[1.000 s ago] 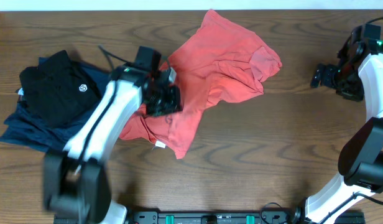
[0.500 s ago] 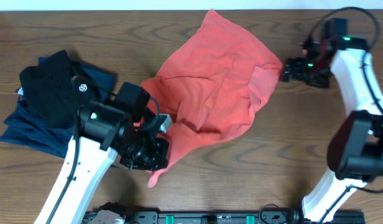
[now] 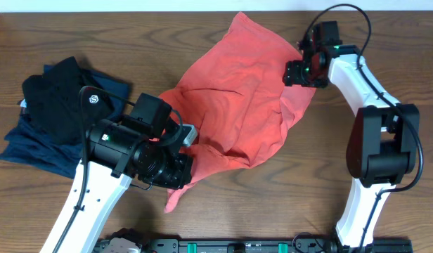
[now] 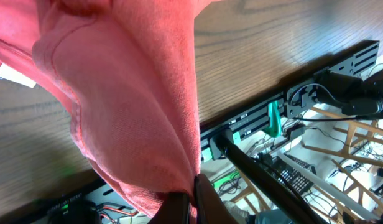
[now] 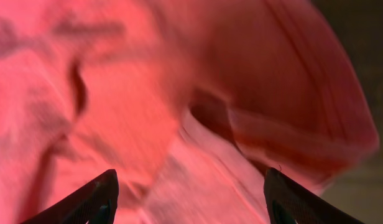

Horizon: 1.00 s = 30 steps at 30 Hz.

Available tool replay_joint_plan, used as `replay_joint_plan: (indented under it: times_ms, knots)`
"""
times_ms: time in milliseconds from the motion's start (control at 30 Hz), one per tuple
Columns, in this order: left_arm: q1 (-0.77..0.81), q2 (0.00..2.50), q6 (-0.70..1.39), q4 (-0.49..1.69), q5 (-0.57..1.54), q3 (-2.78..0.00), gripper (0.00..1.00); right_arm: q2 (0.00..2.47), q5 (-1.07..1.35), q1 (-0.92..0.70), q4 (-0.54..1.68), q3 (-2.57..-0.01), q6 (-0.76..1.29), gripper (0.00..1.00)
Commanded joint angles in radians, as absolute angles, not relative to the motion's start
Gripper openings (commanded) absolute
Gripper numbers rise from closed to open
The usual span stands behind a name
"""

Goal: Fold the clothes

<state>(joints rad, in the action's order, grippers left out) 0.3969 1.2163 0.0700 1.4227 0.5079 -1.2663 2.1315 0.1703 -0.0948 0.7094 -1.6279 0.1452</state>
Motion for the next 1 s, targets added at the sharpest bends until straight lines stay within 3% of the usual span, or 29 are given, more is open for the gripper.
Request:
replay_joint_plan:
  times_ms: [0, 267, 333, 400, 500, 533, 700, 767, 833, 967]
  knots:
    - [0.401, 1.215, 0.053, 1.409, 0.496, -1.26, 0.06, 2.127, 0.086, -0.128, 0.698, -1.636, 0.152, 0.73]
    - [0.401, 1.215, 0.053, 1.396, 0.495, -1.26, 0.06, 2.21, -0.044, -0.164, 0.695, -1.635, 0.183, 0.76]
    - [0.401, 1.215, 0.052, 1.396, 0.495, -1.26, 0.06, 2.232, -0.047, -0.164, 0.693, -1.635, 0.187, 0.72]
    - [0.401, 1.215, 0.053, 1.396, 0.495, -1.26, 0.06, 2.244, -0.049, -0.163, 0.699, -1.635, 0.187, 0.59]
    - [0.401, 1.215, 0.053, 1.396, 0.495, -1.26, 0.06, 2.233, -0.073, -0.159, 0.722, -1.636, 0.188, 0.08]
    - [0.401, 1.215, 0.053, 1.393, 0.495, -1.26, 0.06, 2.225, -0.097, -0.156, 0.737, -1.637, 0.199, 0.01]
    - [0.401, 1.215, 0.052, 1.368, 0.495, -1.26, 0.06, 2.109, -0.271, -0.117, 0.859, -1.638, 0.281, 0.03]
    - [0.401, 1.215, 0.052, 1.358, 0.495, -1.26, 0.06, 2.044, -0.317, -0.09, 0.909, -1.638, 0.28, 0.17]
    - [0.401, 1.215, 0.053, 1.351, 0.48, -1.26, 0.06, 1.995, -0.327, -0.059, 0.943, -1.638, 0.273, 0.24]
    - [0.401, 1.215, 0.053, 1.348, 0.458, -1.26, 0.06, 1.941, -0.325, 0.025, 1.07, -1.638, 0.269, 0.22]
